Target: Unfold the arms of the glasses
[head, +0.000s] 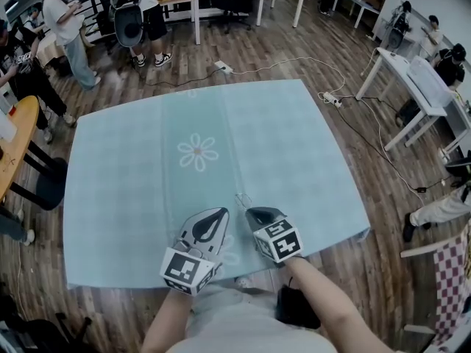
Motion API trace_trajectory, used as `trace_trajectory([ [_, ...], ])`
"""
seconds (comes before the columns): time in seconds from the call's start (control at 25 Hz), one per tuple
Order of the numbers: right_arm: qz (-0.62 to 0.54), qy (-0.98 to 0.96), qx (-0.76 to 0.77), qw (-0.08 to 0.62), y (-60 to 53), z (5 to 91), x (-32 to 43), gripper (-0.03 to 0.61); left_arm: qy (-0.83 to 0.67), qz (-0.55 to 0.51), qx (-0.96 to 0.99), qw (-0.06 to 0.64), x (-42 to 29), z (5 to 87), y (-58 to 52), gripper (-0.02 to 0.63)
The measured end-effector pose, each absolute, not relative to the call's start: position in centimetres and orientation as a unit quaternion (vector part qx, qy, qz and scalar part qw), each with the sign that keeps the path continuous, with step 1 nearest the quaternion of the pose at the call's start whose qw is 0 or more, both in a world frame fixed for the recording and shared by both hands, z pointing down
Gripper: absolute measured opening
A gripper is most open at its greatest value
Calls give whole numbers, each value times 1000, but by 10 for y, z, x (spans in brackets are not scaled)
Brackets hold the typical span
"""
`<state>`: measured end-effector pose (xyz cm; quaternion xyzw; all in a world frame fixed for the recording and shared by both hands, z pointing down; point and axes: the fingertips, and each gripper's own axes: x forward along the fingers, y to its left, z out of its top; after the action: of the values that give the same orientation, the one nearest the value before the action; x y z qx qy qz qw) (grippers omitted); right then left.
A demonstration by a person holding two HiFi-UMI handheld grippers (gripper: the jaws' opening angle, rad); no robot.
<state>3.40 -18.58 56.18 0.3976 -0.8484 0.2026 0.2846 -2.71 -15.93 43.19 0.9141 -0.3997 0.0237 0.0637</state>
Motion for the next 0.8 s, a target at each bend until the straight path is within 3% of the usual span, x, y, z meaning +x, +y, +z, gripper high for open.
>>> trace_trajectory([
  [0.56, 360, -864, 342, 87, -176, 506, 37, 9, -399, 17, 916, 46, -21, 420, -149, 9],
  [0.8, 439, -856, 268, 42, -176, 497, 42, 9, -397, 16, 917, 40, -17, 418, -146, 9],
])
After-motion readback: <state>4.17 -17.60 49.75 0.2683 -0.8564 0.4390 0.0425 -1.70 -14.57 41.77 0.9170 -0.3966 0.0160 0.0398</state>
